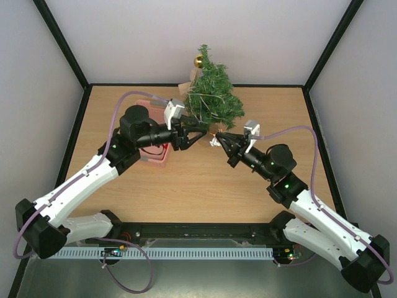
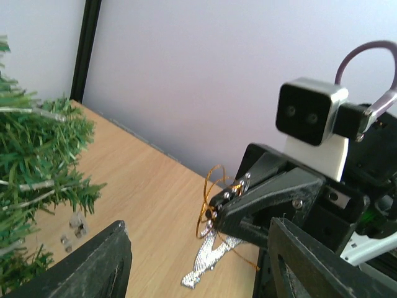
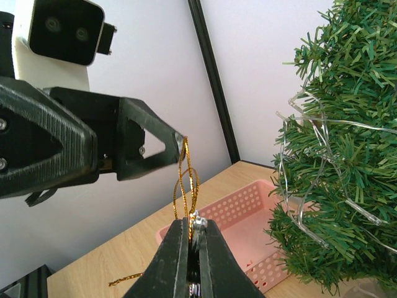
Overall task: Decorate the small christmas tree
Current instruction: Hang the decoration item on the Christmas tree.
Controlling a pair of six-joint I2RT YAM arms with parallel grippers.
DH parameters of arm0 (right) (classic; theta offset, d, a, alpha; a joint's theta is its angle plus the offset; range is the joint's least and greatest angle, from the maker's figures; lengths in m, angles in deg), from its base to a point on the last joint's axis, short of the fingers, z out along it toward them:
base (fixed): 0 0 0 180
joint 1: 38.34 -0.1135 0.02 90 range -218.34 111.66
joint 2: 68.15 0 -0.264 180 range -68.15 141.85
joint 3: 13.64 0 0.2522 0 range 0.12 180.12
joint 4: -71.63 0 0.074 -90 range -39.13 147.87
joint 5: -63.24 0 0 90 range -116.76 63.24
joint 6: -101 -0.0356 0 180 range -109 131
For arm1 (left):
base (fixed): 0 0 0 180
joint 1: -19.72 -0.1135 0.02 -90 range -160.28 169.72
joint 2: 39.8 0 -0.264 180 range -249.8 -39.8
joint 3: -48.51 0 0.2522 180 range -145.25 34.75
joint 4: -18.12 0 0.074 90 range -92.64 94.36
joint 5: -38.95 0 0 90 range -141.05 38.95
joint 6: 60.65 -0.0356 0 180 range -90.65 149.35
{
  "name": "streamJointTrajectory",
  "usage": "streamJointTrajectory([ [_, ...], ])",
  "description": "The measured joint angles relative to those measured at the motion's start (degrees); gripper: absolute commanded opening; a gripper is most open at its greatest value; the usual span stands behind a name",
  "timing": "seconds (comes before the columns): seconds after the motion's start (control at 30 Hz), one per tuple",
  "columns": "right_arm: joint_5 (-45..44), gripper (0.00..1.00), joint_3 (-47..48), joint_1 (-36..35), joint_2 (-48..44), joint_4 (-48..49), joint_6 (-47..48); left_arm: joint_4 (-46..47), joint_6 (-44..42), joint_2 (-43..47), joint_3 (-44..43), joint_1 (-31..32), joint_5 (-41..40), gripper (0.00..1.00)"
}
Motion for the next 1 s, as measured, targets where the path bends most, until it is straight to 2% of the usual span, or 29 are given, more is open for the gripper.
streamJointTrajectory([
  [0.23, 0.0, 0.02, 0.0, 0.0, 0.5, 1.1, -1.0, 4.7, 3.2, -1.5, 0.0, 0.0, -0.4, 0.59],
  [0.47, -0.1, 0.02, 0.0, 0.0, 0.5, 1.4, -0.2, 4.2, 5.4, -6.6, -1.4, 0.0, -1.0, 0.59],
  [0.83, -0.4, 0.02, 0.1, 0.0, 1.4, 1.4, 0.6, 6.5, 9.0, -6.7, -1.4, 0.0, -0.1, 0.60],
  [0.93, -0.7, 0.02, 0.1, 0.0, 1.4, 1.5, 0.7, 6.5, 9.7, -6.8, -1.4, 0.0, -0.1, 0.59],
  [1.0, -0.8, 0.02, 0.1, 0.0, 1.4, 1.5, 0.9, 6.6, 9.9, -7.0, -1.4, 0.0, 0.0, 0.54],
])
